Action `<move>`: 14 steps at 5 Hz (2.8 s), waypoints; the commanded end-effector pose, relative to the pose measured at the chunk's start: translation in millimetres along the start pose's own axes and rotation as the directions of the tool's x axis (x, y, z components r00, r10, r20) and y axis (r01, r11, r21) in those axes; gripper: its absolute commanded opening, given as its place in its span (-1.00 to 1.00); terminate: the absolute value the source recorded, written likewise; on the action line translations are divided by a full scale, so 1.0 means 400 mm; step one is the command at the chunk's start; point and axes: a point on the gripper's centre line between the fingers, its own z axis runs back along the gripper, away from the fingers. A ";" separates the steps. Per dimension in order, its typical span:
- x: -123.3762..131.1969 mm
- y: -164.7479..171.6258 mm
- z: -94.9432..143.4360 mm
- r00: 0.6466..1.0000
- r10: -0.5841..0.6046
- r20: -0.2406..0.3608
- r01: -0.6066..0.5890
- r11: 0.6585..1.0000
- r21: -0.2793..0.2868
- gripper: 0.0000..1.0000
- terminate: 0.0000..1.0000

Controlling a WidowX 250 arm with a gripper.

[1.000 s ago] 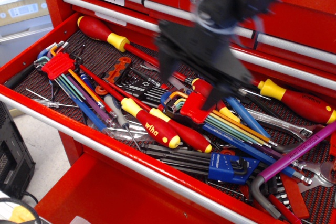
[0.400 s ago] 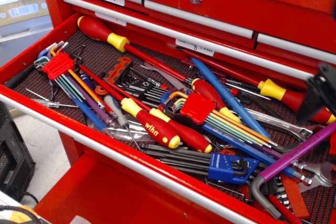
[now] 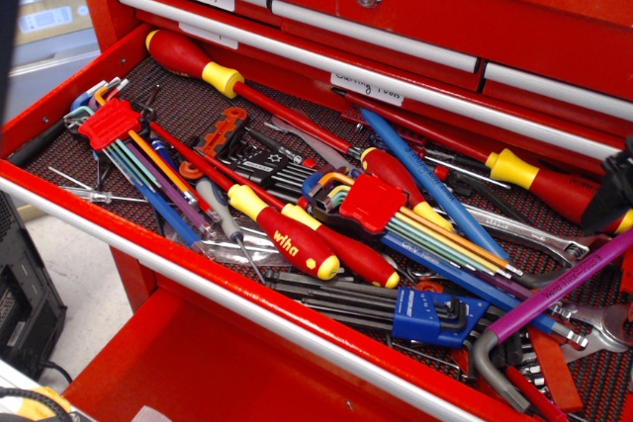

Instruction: Pick up violet Allen key

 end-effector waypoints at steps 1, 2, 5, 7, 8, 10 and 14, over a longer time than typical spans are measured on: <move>0.027 0.019 -0.002 0.996 0.026 0.086 -0.018 0.996 -0.086 1.00 -1.00; 0.025 0.028 -0.037 0.994 0.021 0.106 -0.009 0.994 -0.109 1.00 -1.00; 0.009 0.012 -0.088 0.995 0.049 0.092 -0.033 0.986 -0.165 1.00 -1.00; 0.002 0.018 -0.110 0.995 0.063 0.076 -0.047 0.981 -0.187 -1.00 -1.00; -0.011 0.019 -0.105 0.996 0.070 0.048 -0.059 0.978 -0.198 -1.00 -1.00; -0.014 0.039 -0.002 0.930 0.254 -0.266 -0.293 0.949 -0.118 -1.00 -1.00; -0.166 0.189 0.283 0.872 0.350 -0.344 -0.331 0.937 0.112 -1.00 -1.00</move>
